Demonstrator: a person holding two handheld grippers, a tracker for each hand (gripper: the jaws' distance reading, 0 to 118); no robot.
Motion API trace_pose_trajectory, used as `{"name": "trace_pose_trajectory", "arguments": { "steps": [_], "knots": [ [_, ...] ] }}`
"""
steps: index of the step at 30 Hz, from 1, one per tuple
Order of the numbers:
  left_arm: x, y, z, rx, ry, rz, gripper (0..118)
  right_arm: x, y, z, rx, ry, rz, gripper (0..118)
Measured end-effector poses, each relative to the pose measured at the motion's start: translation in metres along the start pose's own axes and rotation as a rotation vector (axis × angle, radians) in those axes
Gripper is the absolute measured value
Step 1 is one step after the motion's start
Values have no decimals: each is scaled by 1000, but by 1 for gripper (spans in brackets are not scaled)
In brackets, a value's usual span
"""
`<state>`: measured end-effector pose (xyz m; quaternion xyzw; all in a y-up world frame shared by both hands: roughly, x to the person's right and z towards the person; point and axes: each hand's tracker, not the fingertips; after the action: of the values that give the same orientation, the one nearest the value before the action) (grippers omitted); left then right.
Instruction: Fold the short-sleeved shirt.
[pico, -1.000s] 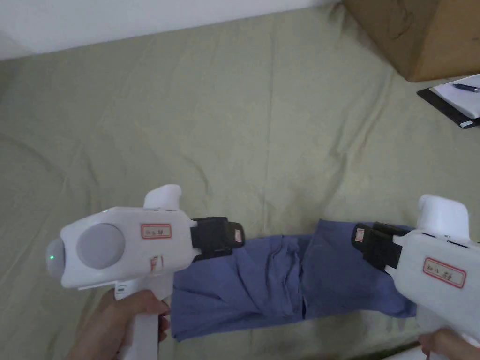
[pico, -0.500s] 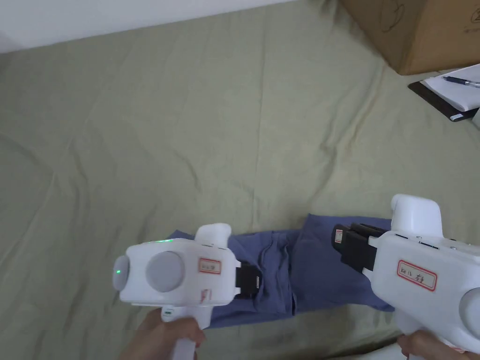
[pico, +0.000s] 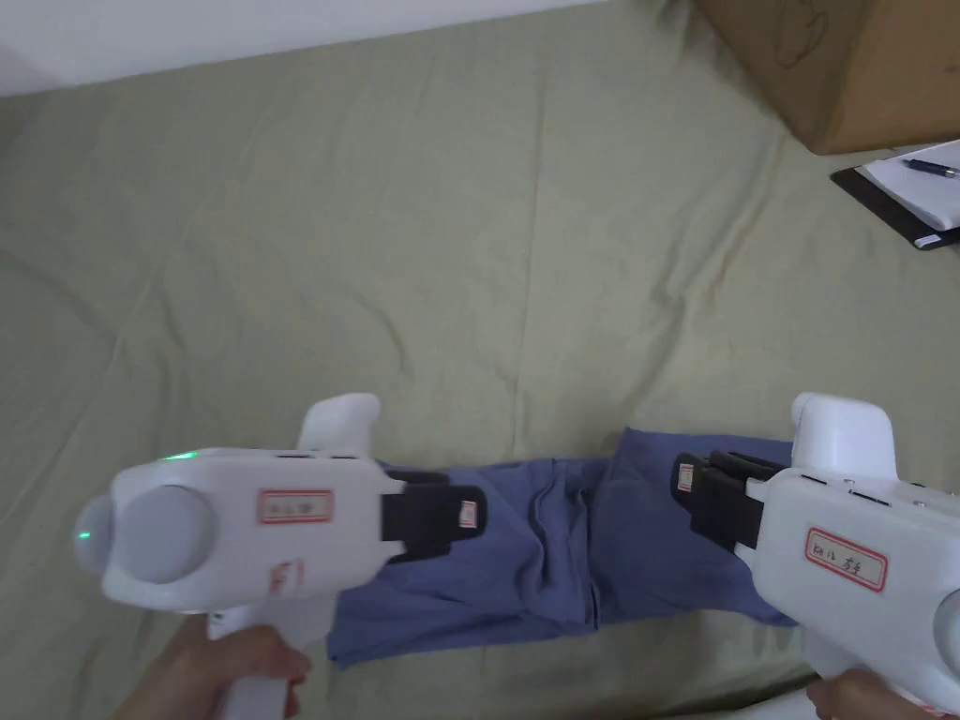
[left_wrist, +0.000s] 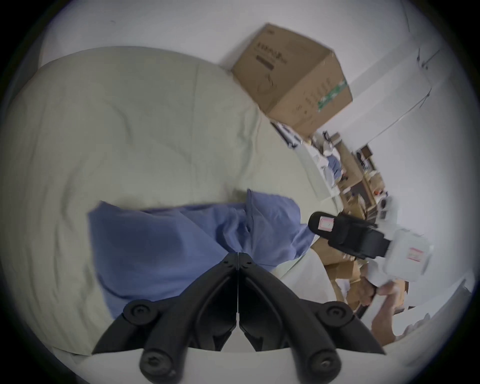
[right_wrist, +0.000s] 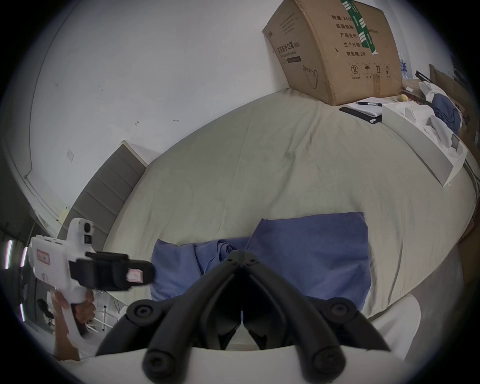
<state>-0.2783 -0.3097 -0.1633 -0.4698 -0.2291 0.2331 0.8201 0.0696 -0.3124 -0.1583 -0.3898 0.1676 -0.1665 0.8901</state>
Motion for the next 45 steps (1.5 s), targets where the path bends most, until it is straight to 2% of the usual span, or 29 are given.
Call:
{"name": "trace_pose_trajectory", "arguments": {
  "steps": [2, 3, 5, 6, 7, 10, 13, 15, 18, 24, 25, 26, 27, 28, 29, 30, 31, 36, 40, 45],
  "knots": [
    [-28, 0, 19, 36, -24, 42, 5, -2, 0, -2, -3, 4, 3, 0],
    [-43, -2, 27, 44, -20, 73, 28, -3, 0, -2, -4, 7, 5, 0],
    [-74, -7, 34, 42, -10, 113, 92, -6, 0, -4, -8, 11, 10, 0],
    [-86, -10, 35, 9, 38, 142, 115, -8, -1, -5, -13, 14, 15, 0],
    [-99, -9, 34, -16, 51, 144, 117, -9, -1, -6, -17, 15, 21, 0],
    [-136, -22, 30, -3, -90, 167, 117, -13, -1, -9, -26, 17, 31, 0],
    [-158, -25, 9, -105, -128, 268, 117, -16, -1, -12, -42, 20, 35, 0],
    [-162, -27, -3, -79, -128, 266, 117, -17, -1, -12, -49, 16, 47, 0],
    [-170, -25, -11, -5, -238, 249, 117, -16, 0, -15, -63, 6, 56, 0],
    [-170, -13, -38, 5, -392, 344, 116, -15, 2, -20, -73, 1, 43, 0],
    [-169, -12, -43, -8, -415, 348, 112, -15, 2, -21, -77, 1, 41, 0],
    [-168, -13, -50, -18, -436, 351, 101, -16, 1, -22, -81, 0, 42, 0],
    [-164, -13, -55, -32, -399, 348, 66, -16, 1, -23, -86, -2, 45, 0],
    [-162, -12, -60, -61, -307, 339, 23, -17, 0, -23, -90, -5, 48, 0],
    [-159, -12, -66, -103, -207, 304, 11, -17, 0, -23, -96, -8, 50, 0],
    [-158, -13, -68, -121, -179, 285, 11, -17, 0, -24, -99, -8, 51, 0],
    [-158, -11, -64, -80, -261, 274, 11, -17, 0, -23, -101, -8, 54, 0],
    [-147, 2, -34, -88, -190, 227, 11, -18, 5, -20, -92, -17, 59, 0],
    [-150, 8, -4, -129, 39, 125, 11, -19, 8, -15, -77, -24, 62, 0],
    [-194, -3, 67, -35, 114, 196, 11, -18, 7, -12, -71, -35, 70, 0]
  ]
}}
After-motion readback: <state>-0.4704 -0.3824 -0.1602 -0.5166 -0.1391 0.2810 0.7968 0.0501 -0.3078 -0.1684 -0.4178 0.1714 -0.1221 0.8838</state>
